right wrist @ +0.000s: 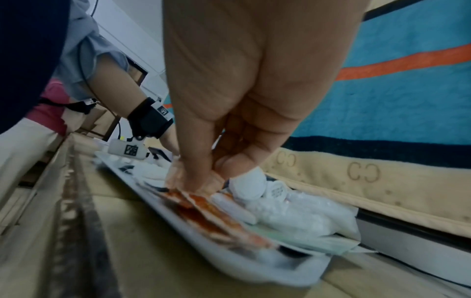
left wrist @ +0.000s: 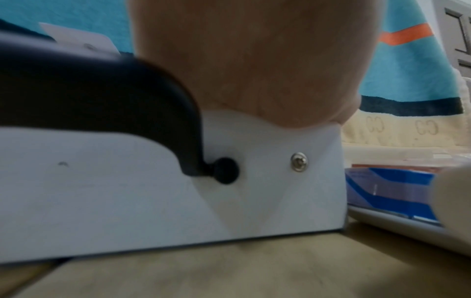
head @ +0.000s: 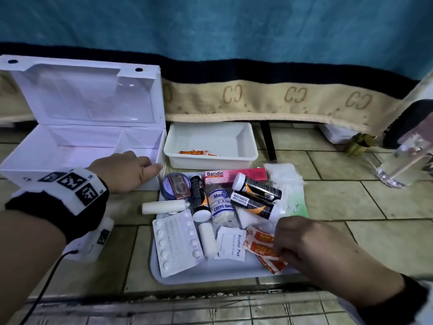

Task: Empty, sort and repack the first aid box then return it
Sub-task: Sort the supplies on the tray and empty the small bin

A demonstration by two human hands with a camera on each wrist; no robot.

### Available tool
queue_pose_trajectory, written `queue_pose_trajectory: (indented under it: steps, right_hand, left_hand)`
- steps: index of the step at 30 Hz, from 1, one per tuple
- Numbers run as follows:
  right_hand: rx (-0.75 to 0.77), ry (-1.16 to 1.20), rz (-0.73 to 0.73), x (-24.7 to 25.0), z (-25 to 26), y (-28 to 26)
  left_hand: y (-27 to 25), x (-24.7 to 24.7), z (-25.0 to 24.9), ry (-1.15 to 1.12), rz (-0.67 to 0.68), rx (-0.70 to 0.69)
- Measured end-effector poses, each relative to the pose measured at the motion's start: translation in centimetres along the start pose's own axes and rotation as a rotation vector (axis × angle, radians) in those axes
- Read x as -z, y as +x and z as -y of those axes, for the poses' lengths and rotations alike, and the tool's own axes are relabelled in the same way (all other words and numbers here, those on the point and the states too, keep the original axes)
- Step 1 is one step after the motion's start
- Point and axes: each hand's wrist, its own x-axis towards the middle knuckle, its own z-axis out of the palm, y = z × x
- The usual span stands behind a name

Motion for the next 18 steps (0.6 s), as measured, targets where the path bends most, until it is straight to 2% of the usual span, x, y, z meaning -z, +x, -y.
queue_pose_trajectory:
  steps: [4, 5, 9, 11, 15, 18]
  right_hand:
    - [-0.039, -0.061, 0.156, 0.1, -0.6, 0.4]
    - [-0.032, -0.063, 0.125, 0.8, -0.7, 0.6]
    - [0.030, 0.046, -0.201, 6.0, -0.4, 3.0]
    - [0.007, 0.030, -0.239, 8.6, -0.3, 5.7]
    - [-0.162, -0.068, -0.101, 9.4, -1.4, 13.1]
    - [-0.164, -0.101, 0.054, 7.8, -1.4, 17.9]
  left_hand:
    - [-0.1, 0.1, -0.1, -0.003, 0.001, 0.013]
    - [-0.1, 0.1, -0.1, 0.001, 0.000, 0.013]
    - [-0.1, 0.2, -0.2, 0.012, -0.007, 0.009]
    - [-0.2, 0.2, -0.3, 0.011, -0.013, 0.001]
    - [-0.5, 0.4, -0.6, 0.032, -0.012, 0.000]
    - [-0.5, 0.4, -0.6, 0.031, -0.017, 0.005]
